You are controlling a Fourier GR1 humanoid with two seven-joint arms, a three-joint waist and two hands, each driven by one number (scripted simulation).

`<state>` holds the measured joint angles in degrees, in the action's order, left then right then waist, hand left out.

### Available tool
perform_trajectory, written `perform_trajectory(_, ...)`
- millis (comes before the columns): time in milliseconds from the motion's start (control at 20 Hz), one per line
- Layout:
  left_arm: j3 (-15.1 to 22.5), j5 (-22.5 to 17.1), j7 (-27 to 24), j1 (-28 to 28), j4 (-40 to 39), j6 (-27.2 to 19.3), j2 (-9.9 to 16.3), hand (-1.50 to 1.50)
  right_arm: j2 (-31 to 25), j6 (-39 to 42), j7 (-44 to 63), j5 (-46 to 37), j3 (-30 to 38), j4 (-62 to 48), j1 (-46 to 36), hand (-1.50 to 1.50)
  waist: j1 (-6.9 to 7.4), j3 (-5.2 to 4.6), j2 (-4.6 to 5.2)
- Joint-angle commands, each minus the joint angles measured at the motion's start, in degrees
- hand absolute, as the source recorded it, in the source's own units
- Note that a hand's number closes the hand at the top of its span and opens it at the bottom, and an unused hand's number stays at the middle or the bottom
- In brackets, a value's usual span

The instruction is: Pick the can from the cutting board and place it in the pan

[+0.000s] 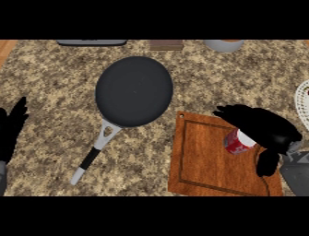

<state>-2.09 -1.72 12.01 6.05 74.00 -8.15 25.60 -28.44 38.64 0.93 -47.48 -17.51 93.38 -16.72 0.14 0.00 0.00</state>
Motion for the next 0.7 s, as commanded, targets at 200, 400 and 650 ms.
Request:
perform_trajectory(200, -3.8, 1.0, 2.2, 1.4, 0.2, 3.2, -0.3, 0.00, 3.1, -0.3, -2.4, -6.0, 1.6, -5.0, -1.4, -1.50, -0.02, 0.00, -0.01)
perform_trajectory(400, -1.9, 3.0, 2.0, 3.5, -1.0, 0.8, -2.9, 0.00, 2.5, -10.2, -8.4, -12.0, -2.9, -8.6, -3.3, 1.50, 0.09, 0.02, 0.09)
perform_trajectory(650, -3.8, 4.0, -0.9, 3.0, -4.2, 2.3, -3.2, 0.00, -0.4, -12.1, -14.2, -12.3, 2.2, -7.6, -0.4, 1.50, -0.22, 0.00, 0.04)
